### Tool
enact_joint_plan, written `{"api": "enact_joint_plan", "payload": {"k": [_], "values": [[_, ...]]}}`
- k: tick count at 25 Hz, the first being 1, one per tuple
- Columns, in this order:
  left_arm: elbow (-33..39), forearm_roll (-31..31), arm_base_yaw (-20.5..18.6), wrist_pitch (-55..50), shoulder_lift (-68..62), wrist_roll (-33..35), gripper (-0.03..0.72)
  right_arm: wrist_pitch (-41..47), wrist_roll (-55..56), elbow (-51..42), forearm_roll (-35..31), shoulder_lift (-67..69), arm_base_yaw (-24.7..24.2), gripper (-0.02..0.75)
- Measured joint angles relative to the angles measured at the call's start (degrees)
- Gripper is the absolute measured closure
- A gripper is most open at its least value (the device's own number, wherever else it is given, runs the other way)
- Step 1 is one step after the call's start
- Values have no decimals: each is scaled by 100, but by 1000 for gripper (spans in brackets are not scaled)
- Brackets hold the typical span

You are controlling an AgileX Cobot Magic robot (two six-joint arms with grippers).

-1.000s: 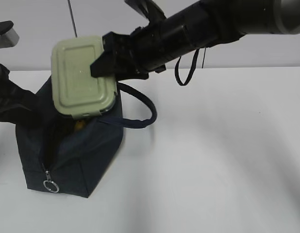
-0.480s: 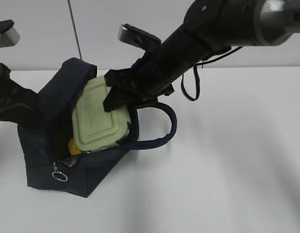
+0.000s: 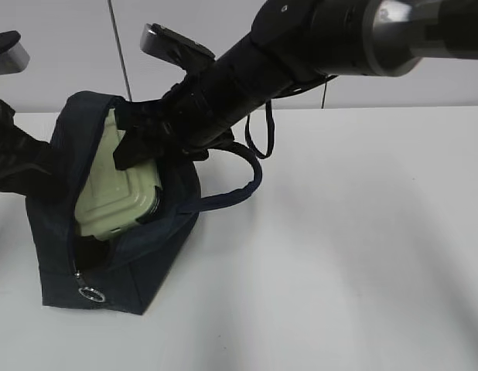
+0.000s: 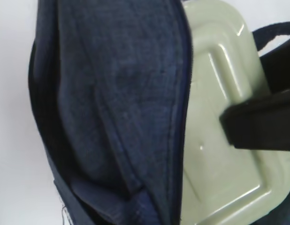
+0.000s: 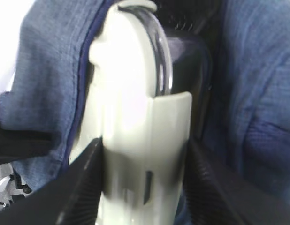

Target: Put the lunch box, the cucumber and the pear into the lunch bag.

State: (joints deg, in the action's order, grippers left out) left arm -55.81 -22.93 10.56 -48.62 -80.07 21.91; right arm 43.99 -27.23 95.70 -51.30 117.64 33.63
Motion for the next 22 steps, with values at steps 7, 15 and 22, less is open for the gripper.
{"api": "enact_joint_plan", "payload": {"k": [7, 15, 22], "values": [[0, -15, 0, -25, 0, 0, 704, 292, -252, 300, -212, 0, 23, 286], [0, 8, 0, -27, 0, 0, 704, 898, 491, 594, 1073, -11, -24, 284], [0, 2, 0, -21, 0, 0, 704, 990, 1150, 606, 1819, -10, -26, 284]]}}
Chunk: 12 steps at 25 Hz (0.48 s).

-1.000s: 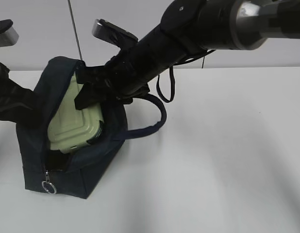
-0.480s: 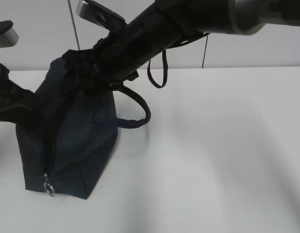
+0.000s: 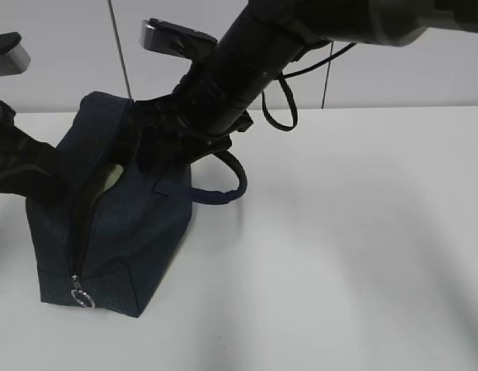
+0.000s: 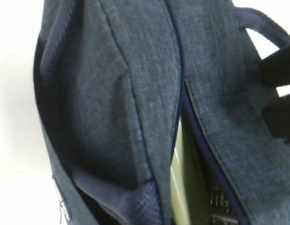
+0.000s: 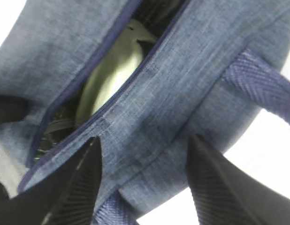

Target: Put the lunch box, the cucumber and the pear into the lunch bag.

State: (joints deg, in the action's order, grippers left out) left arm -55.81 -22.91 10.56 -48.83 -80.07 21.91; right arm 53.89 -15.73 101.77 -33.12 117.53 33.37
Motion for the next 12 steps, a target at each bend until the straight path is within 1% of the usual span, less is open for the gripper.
{"api": "enact_joint_plan", "payload": {"k": [4, 12], "values": [[0, 0, 0, 5, 0, 0, 704, 0, 261, 0, 356, 0, 0, 284], [0, 30, 0, -1, 0, 0, 704, -149, 54, 42, 378, -154, 0, 283]]}}
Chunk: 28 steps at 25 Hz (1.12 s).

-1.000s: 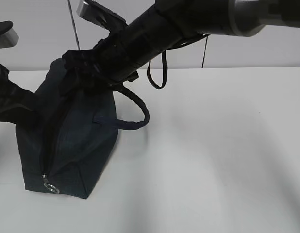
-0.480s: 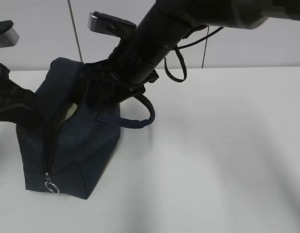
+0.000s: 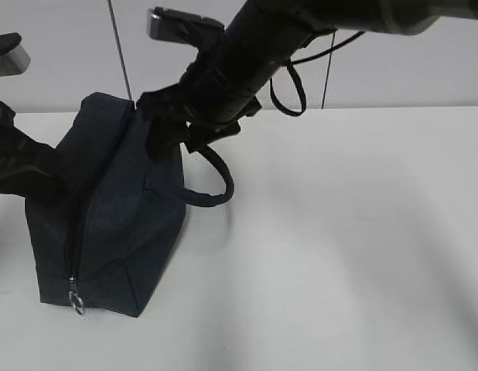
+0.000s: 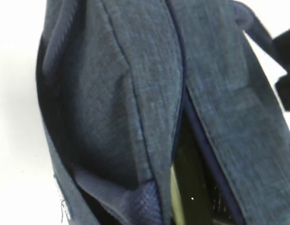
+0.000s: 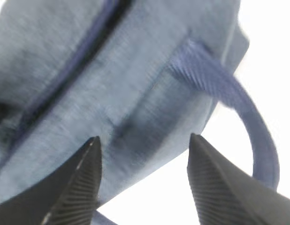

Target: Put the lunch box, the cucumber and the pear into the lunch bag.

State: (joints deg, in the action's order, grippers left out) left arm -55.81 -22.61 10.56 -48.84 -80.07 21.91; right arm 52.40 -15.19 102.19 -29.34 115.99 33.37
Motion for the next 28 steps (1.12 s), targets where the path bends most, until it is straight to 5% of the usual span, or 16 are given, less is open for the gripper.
{"api": "enact_joint_plan", "payload": {"k": [7, 21, 23, 28], "values": [[0, 10, 0, 0, 0, 0, 704, 61, 136, 314, 229, -238, 0, 282], [0, 10, 0, 10, 0, 0, 704, 163, 336, 314, -531, 582, 0, 288], [0, 10, 0, 10, 0, 0, 704, 163, 346, 314, -531, 620, 0, 344], [0, 15, 0, 17, 0, 0, 704, 173, 9, 314, -520, 630, 0, 698]]}}
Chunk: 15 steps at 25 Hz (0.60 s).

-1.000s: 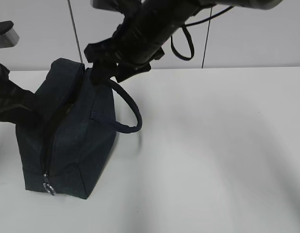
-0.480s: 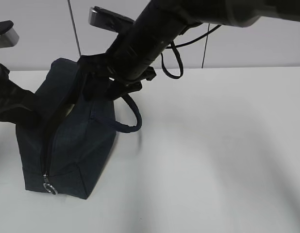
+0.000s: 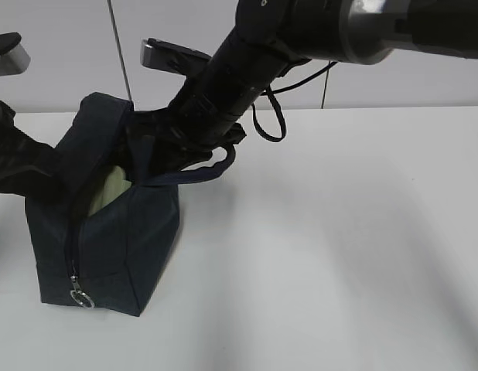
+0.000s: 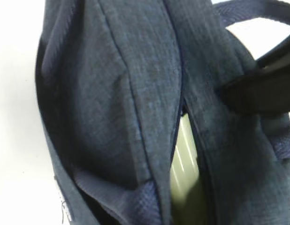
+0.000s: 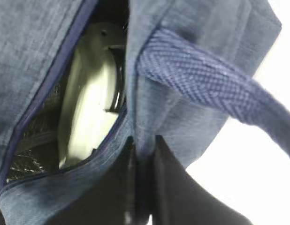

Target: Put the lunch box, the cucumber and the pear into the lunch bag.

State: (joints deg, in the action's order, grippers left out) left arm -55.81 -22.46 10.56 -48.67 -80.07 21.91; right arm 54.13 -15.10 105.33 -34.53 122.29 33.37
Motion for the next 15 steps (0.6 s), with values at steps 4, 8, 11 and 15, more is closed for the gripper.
{"api": "enact_joint_plan", "payload": {"k": [4, 8, 11, 15], "values": [[0, -45, 0, 7, -73, 0, 704, 0, -37, -27, 59, -58, -60, 724], [-8, -107, 125, 80, -175, 0, 704, -271, -52, -522, 225, -493, -135, 727], [-96, -143, 471, 196, -251, 0, 705, -563, -61, -1179, 258, -989, -279, 727], [-489, -227, 948, 228, -608, -42, 705, -833, -201, -2152, 272, -1723, -521, 728]]}}
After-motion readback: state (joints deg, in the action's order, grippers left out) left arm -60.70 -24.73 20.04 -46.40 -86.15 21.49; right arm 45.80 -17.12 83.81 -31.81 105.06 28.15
